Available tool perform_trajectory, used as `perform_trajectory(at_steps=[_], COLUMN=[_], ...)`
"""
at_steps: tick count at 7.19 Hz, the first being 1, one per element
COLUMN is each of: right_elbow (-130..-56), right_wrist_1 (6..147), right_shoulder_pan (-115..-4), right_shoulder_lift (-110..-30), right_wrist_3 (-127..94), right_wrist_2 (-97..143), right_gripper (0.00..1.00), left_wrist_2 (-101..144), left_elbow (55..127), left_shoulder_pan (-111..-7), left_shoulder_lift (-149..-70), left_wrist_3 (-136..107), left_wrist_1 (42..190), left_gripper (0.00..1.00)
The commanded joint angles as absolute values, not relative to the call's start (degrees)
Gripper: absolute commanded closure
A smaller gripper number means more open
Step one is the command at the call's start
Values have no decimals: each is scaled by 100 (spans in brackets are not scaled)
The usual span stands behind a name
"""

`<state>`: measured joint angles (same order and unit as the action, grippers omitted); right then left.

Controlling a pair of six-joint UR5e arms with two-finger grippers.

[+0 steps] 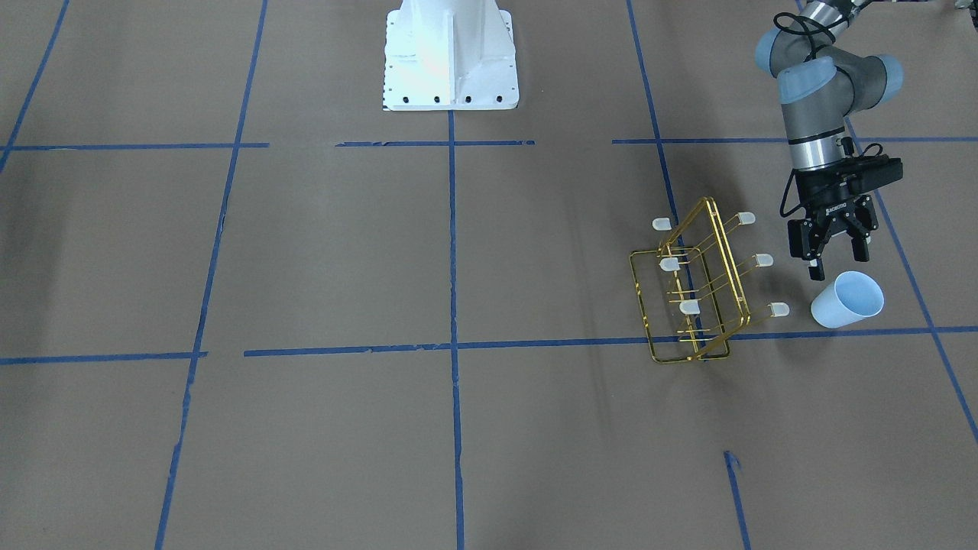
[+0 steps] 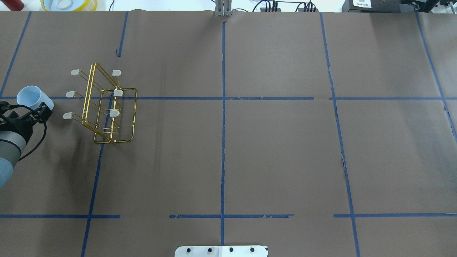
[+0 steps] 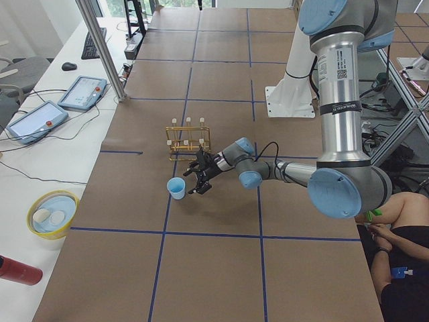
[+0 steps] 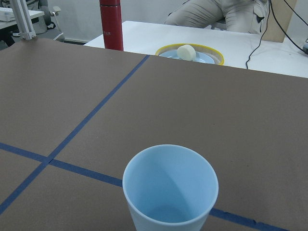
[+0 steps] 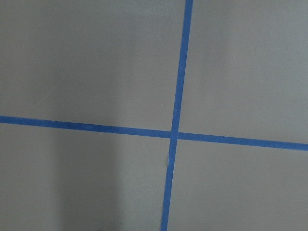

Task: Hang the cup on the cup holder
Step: 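Move the left gripper down to the light blue cup and grasp it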

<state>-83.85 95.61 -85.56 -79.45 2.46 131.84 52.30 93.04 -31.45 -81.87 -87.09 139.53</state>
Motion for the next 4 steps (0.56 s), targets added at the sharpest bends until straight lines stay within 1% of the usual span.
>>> perform_trajectory(at_steps=[1,4], right_elbow=[-8385,-8385], right_wrist_1=[9562,9562], right_shoulder_pan=[-8560,-8552], right_shoulder_lift=[-7945,-7945], right_wrist_3=[246,246], right_wrist_2=[13184,13184], right_gripper=[0,0], left_wrist_2=[4870,4430], left_elbow=[8992,8693], left_shoulder_pan=[-3094,-3085], left_shoulder_lift=[-8454,-8569], left_wrist_3=[-8911,-9009], left_wrist_1=[13957,13948], left_gripper=[0,0])
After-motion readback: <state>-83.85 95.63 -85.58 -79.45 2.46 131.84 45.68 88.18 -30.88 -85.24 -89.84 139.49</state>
